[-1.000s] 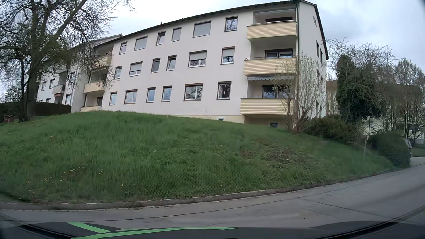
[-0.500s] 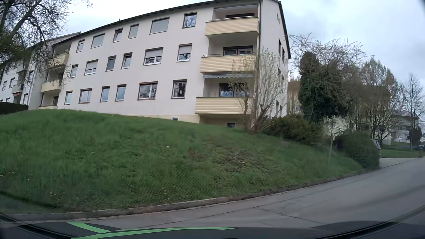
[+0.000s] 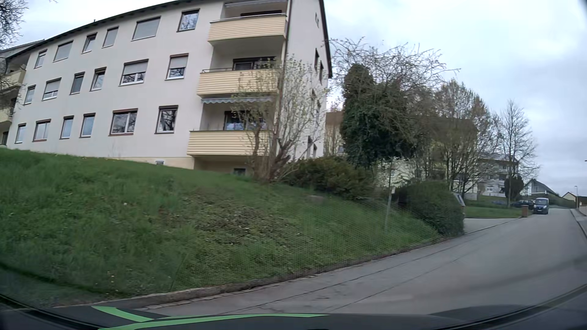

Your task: Follow the waypoints while adhering to traffic rules and regulations

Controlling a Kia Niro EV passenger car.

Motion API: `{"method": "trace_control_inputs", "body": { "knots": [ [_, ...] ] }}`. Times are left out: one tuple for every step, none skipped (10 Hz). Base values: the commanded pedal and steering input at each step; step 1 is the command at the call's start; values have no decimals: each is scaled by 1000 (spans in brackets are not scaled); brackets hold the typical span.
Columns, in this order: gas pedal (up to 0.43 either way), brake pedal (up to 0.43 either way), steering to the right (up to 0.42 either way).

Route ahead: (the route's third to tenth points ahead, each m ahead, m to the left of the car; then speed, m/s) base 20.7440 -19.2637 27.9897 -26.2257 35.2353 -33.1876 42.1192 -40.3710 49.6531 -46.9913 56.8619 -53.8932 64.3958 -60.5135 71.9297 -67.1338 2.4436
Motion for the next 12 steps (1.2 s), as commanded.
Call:
{"method": "trace_control_inputs", "body": {
  "knots": [
    [339, 0, 716],
    [339, 0, 713],
    [339, 0, 701],
    [350, 0, 687],
    [370, 0, 676],
    [378, 0, 657],
    [398, 0, 638],
    [409, 0, 624],
    [409, 0, 595],
    [409, 0, 559],
    [409, 0, 523],
    [409, 0, 479]
  ]
}}
